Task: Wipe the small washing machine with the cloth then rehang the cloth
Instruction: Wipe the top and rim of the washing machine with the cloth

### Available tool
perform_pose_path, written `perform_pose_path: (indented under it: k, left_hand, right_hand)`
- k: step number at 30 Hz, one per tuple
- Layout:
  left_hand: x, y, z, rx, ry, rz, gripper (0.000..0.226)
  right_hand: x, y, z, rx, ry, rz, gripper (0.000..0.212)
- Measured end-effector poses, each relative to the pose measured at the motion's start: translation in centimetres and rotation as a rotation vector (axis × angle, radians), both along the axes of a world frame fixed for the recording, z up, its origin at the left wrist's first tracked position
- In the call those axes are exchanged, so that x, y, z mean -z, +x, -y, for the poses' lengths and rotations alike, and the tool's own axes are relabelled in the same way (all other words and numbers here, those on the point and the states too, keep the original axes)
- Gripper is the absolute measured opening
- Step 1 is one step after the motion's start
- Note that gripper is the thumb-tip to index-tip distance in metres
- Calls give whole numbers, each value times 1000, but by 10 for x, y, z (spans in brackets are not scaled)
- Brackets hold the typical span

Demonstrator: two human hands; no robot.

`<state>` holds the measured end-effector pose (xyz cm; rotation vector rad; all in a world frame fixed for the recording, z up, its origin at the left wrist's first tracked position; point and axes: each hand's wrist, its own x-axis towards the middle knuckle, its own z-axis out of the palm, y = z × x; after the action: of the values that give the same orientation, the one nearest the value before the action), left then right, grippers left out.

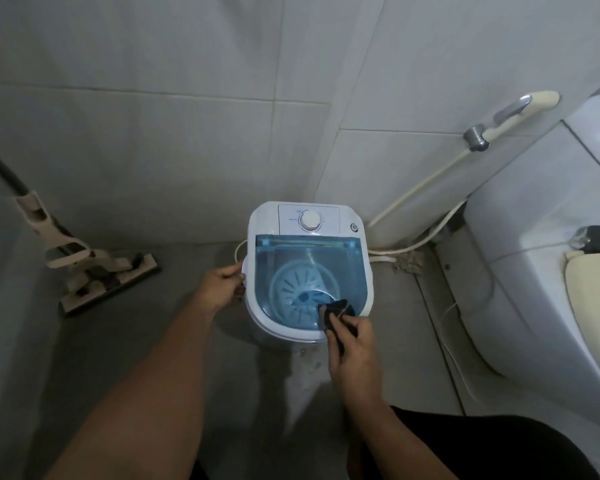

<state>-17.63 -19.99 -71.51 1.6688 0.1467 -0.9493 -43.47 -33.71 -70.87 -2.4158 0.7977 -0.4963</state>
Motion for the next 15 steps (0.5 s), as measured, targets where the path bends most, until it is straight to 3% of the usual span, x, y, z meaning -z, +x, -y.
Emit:
perform_pose_path:
  k: [7, 15]
  left_hand:
    - [4, 7, -6, 20, -12, 17, 36]
    - [1, 11, -12, 30, -116, -82, 36]
  right_hand:
    - [6, 49, -56, -304, -103, -103, 34]
    - [-13, 131, -62, -247, -114, -183, 29]
